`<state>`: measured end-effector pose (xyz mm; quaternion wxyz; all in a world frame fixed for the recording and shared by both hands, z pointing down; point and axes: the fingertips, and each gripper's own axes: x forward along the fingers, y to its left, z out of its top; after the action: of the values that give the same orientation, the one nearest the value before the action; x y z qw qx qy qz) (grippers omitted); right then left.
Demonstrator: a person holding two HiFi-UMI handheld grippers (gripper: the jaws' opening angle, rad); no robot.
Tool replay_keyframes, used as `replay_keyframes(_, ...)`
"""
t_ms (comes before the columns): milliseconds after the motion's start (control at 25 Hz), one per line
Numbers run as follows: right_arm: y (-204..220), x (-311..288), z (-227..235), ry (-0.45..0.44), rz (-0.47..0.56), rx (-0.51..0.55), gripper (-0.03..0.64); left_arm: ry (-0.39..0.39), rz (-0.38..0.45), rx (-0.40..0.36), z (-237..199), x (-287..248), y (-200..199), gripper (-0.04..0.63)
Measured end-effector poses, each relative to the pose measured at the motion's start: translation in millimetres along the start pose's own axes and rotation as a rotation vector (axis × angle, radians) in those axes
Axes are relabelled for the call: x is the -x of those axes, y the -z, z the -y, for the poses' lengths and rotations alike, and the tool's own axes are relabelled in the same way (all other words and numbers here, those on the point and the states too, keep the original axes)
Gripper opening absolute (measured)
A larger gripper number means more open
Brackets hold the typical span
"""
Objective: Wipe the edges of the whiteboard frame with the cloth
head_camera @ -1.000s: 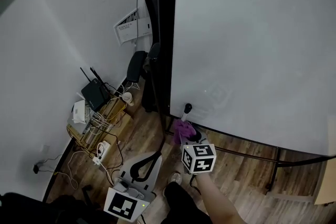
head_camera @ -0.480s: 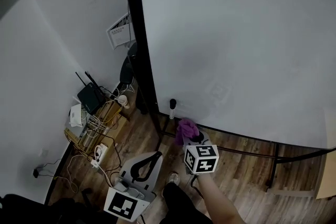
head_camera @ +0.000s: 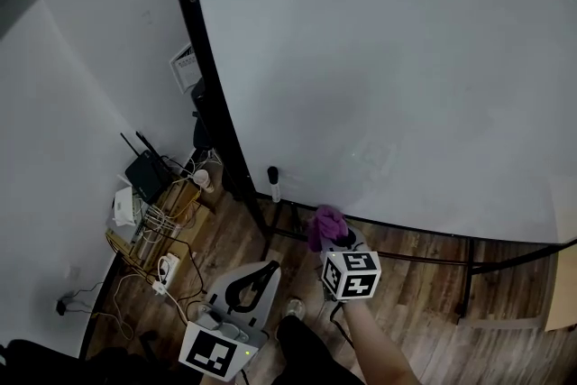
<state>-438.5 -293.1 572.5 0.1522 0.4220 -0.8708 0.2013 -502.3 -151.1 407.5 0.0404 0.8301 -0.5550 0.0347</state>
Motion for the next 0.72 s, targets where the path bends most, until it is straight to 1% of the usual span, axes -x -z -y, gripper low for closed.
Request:
replay_keyframes(280, 2.2, 20.8, 25.8, 0.044, 0.013, -0.014, 0.087, 0.035, 0.003, -0.016, 19.3, -5.7, -3.7, 0.017)
replay_keyframes(720, 4.9, 49.4, 65.8, 0.117, 0.029, -0.034, 0.087, 0.068, 0.006, -0.031, 42.5, -12.0, -9.2, 0.015)
